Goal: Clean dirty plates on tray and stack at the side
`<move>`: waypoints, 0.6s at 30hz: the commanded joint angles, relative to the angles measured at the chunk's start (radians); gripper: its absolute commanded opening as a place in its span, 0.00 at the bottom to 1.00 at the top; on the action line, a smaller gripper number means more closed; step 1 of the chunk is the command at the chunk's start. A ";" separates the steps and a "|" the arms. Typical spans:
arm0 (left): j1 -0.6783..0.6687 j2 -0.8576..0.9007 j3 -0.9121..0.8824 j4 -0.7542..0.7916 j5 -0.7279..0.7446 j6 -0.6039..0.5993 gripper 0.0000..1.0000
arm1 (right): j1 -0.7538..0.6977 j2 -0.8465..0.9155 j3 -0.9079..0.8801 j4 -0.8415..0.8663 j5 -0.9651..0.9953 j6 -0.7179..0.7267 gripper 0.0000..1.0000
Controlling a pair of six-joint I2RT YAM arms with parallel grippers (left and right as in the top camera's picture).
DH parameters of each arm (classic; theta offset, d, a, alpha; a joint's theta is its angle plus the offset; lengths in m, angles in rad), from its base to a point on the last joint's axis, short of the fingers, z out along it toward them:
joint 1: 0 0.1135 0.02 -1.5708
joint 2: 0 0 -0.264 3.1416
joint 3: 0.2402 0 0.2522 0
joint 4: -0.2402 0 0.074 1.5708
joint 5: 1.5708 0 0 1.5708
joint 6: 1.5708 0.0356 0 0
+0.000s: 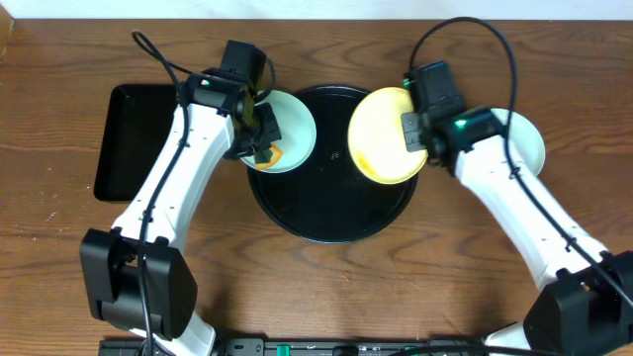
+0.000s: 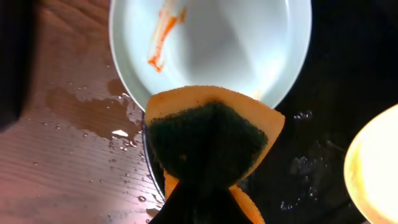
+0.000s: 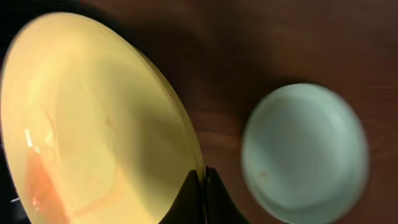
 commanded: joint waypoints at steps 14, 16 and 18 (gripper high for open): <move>0.006 0.003 0.007 0.000 -0.019 0.010 0.08 | 0.291 -0.005 0.010 0.024 0.674 0.012 0.01; 0.006 0.003 0.007 0.000 -0.019 0.010 0.08 | 0.302 -0.005 0.010 0.024 0.692 0.012 0.01; 0.006 0.003 0.007 0.000 -0.019 0.010 0.08 | 0.309 -0.005 0.010 0.024 0.727 0.012 0.01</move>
